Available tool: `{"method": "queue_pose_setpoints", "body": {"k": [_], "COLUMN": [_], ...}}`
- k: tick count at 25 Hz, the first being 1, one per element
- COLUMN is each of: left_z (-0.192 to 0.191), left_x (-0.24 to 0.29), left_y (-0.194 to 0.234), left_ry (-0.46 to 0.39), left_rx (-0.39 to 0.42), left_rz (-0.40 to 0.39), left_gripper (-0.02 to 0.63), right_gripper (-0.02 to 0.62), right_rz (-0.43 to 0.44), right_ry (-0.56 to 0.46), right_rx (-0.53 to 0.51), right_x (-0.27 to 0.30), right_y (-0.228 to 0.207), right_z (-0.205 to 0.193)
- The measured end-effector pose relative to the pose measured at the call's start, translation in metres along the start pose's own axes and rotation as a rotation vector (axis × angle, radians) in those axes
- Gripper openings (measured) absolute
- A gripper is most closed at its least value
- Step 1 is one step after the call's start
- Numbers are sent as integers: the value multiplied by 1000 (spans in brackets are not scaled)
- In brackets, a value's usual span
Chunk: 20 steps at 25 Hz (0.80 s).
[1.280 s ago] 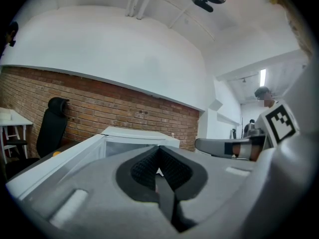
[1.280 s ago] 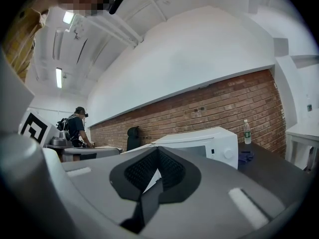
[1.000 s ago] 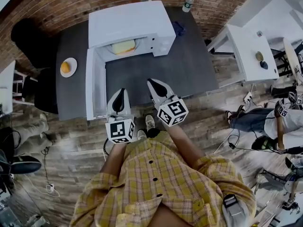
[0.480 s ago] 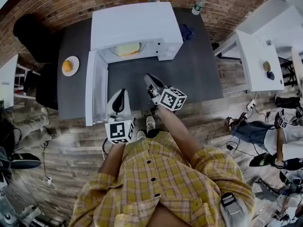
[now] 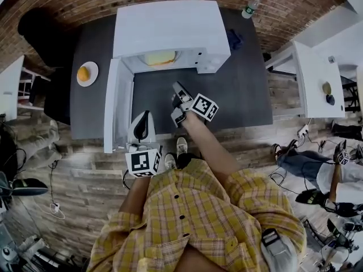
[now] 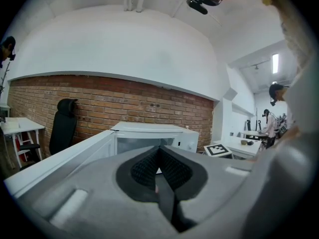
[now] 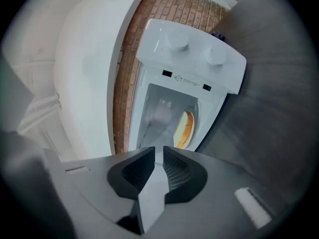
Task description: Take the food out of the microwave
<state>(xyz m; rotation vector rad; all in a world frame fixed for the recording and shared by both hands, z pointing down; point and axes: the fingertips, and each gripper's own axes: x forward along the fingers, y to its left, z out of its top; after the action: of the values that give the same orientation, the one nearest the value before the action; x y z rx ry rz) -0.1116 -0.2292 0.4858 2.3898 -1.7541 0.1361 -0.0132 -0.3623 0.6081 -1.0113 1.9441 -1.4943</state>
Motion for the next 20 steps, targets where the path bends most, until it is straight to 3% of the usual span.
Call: {"method": "queue_pose_setpoints", "body": {"k": [10, 20], "left_z": [-14, -24], "left_x": [-4, -2], "left_y": [13, 16], "left_ry": [19, 29], "left_rx": [-51, -90], "left_rz": [44, 54], "left_gripper": [2, 2], "right_gripper": [88, 114], "right_rz": [-18, -81], "right_ry": [-68, -116], "right_rx": [249, 325], "right_x": [46, 77], "right_y": [-31, -59], "right_z": [2, -3]}}
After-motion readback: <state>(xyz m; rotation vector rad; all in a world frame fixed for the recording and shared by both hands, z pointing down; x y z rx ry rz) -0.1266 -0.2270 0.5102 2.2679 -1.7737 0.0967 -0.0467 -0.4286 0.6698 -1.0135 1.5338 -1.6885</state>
